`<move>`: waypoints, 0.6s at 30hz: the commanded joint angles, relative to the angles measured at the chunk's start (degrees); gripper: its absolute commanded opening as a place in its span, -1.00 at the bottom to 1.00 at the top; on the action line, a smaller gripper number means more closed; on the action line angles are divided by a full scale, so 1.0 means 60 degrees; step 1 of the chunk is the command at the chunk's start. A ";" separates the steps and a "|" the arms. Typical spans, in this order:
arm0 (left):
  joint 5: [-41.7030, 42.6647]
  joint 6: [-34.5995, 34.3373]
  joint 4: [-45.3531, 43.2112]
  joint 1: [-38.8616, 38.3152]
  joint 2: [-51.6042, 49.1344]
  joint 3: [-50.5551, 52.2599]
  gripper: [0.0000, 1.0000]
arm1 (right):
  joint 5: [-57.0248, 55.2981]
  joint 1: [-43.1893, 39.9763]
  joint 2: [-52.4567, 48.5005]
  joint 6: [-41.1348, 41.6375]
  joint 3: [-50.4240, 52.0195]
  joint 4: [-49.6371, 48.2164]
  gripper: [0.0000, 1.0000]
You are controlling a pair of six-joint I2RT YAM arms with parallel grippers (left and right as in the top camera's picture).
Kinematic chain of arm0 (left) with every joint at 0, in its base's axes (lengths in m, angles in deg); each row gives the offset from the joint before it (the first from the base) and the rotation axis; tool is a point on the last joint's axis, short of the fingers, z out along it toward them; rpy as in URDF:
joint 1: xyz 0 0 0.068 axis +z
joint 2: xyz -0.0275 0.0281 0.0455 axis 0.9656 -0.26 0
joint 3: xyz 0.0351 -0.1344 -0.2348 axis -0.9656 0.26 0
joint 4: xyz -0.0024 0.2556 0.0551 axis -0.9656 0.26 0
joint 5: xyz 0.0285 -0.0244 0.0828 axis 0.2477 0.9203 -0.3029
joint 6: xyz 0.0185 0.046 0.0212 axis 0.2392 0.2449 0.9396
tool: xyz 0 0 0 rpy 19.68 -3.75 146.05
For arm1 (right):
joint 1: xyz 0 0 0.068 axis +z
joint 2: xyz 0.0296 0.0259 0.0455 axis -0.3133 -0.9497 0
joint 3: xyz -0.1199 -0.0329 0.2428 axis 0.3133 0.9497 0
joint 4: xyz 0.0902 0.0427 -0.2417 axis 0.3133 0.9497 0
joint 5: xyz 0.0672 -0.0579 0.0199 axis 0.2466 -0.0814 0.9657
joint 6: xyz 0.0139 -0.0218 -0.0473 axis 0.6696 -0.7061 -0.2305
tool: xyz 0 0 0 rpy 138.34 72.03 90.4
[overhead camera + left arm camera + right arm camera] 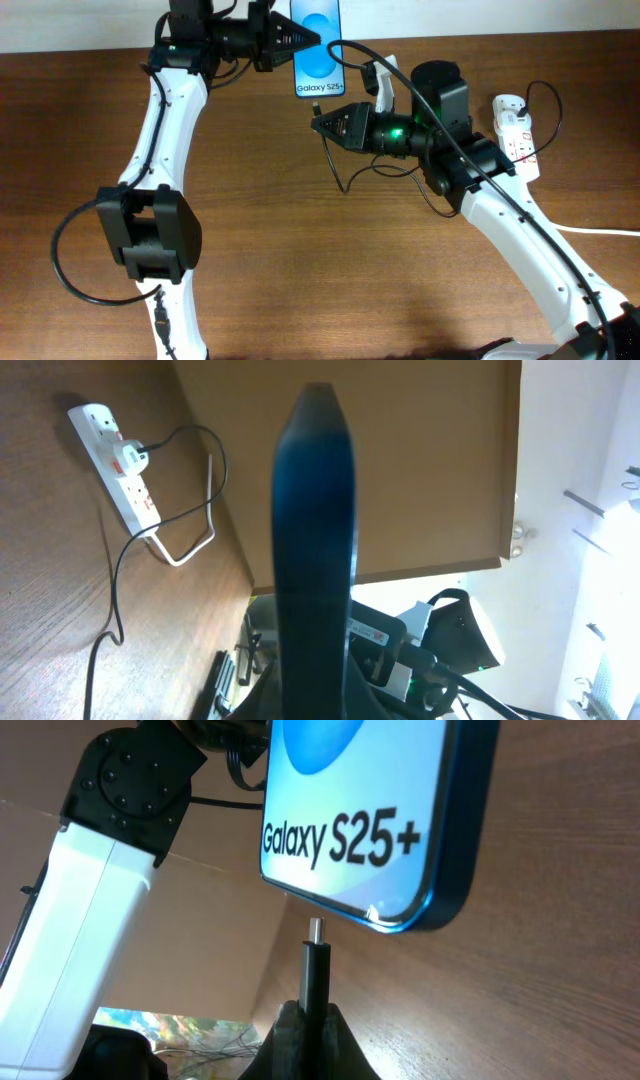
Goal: Plug charger to phone and switch on socket
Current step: 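Push the plug upward into the phone's charging port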
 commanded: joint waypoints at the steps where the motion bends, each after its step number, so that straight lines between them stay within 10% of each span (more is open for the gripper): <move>1: 0.0350 -0.0124 -0.0095 0.0142 0.0106 -0.0113 -1.00 | 0.0015 0.0015 -0.0044 -0.0153 0.0026 -0.0186 -0.92; 18: 0.0361 -0.1093 -0.1158 0.0200 0.0106 -0.0113 -1.00 | 0.0036 -0.0036 -0.0044 -0.0044 0.0026 -0.0634 -0.92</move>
